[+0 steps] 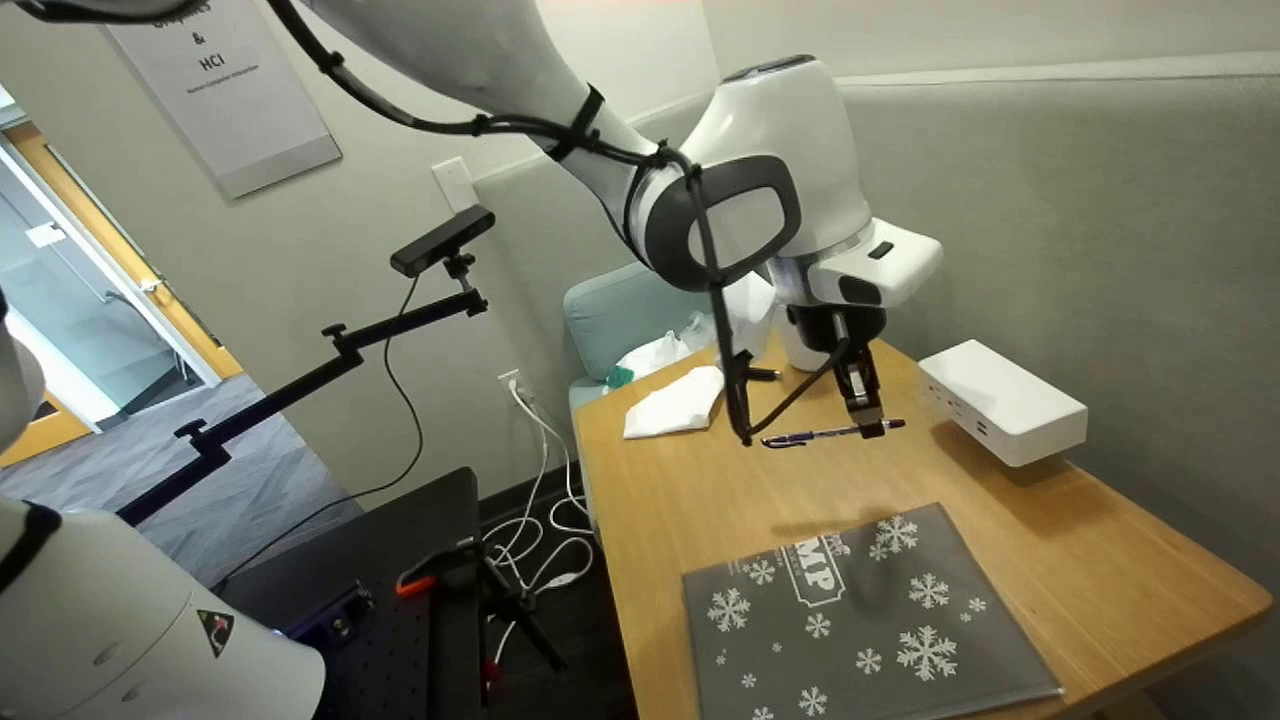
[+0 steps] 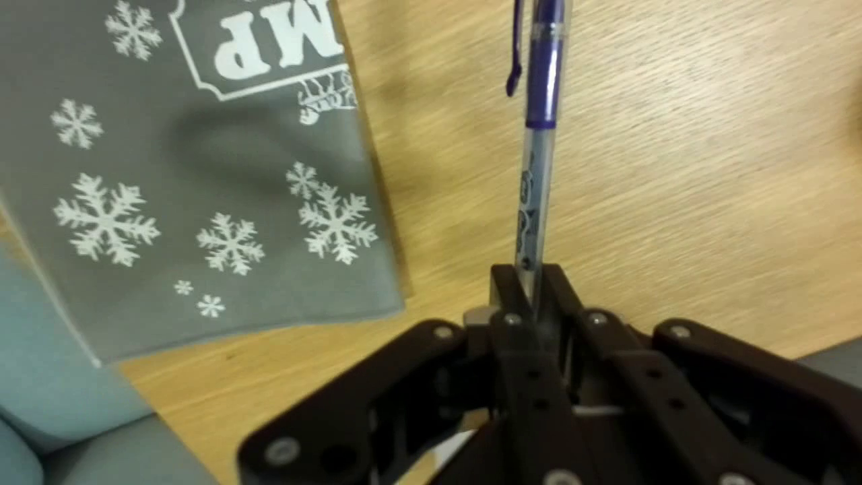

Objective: Move the blue pen to the right

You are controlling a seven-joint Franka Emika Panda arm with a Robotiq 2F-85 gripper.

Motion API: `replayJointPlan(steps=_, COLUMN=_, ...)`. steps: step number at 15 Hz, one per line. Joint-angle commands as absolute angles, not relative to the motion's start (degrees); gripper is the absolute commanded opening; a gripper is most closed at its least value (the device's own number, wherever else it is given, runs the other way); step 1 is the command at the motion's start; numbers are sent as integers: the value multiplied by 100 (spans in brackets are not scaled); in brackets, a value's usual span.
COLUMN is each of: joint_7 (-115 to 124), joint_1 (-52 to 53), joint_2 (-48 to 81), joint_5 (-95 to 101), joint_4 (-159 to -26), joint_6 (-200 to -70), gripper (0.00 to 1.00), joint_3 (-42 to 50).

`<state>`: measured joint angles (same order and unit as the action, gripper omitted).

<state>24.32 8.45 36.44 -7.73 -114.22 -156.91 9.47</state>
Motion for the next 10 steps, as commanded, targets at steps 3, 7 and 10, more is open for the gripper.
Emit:
replayJointPlan(steps=3, joint_7=2474, joint_1=22, joint_2=2964, joint_5=-1759, joint_4=-12405, joint_6=-16428, gripper=3, joint_3=646)
replayJointPlan(steps=7, joint_7=2353, joint_1=-792, joint_2=3066, joint_5=-2659, joint_4=-12251, joint_6=-16666, gripper=3, joint_3=262)
replayJointPlan(steps=10, joint_7=2262, joint_1=-1368, joint_2=3156, joint_5=-3314, joint_4=-12053, joint_6=-16784, gripper=3, joint_3=-84)
